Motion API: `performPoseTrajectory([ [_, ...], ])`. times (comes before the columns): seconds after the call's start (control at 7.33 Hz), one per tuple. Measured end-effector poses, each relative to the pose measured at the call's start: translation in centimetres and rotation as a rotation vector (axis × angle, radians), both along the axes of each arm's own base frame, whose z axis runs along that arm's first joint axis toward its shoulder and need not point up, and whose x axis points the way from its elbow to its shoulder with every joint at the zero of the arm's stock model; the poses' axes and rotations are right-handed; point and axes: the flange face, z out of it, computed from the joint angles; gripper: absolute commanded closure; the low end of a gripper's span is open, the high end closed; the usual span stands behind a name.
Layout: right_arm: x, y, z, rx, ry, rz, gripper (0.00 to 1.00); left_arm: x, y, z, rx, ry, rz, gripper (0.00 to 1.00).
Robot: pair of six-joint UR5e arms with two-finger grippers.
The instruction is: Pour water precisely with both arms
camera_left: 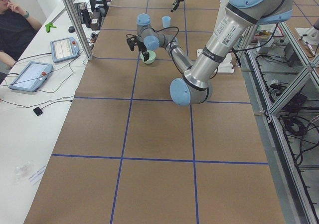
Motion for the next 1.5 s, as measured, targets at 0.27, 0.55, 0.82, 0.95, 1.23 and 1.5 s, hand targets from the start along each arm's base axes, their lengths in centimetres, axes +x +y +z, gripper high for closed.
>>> performPoseTrajectory([
  [0.27, -2.2, 3.4, 2.0, 0.090, 0.004, 0.055, 0.01, -0.2, 0.0, 0.6, 0.007, -0.007, 0.006, 0.00],
  [0.55, -4.9, 5.5, 5.0, 0.166, -0.022, 0.116, 0.01, -0.2, 0.0, 0.6, 0.008, -0.008, 0.007, 0.00],
  [0.82, -6.9, 6.3, 8.9, 0.214, -0.043, 0.167, 0.01, -0.1, 0.1, 0.6, 0.007, -0.007, 0.011, 0.00],
  [0.95, -7.7, 6.4, 11.4, 0.235, -0.068, 0.184, 0.02, 0.0, 0.2, 0.6, 0.007, -0.007, 0.013, 0.00],
  [1.23, -8.4, 6.4, 15.4, 0.270, -0.102, 0.201, 0.02, 0.2, 0.4, 0.5, 0.006, -0.007, 0.016, 0.00],
  [1.5, -8.4, 6.1, 17.5, 0.317, -0.079, 0.206, 0.02, 0.3, 0.4, 0.6, 0.006, -0.007, 0.018, 0.00],
])
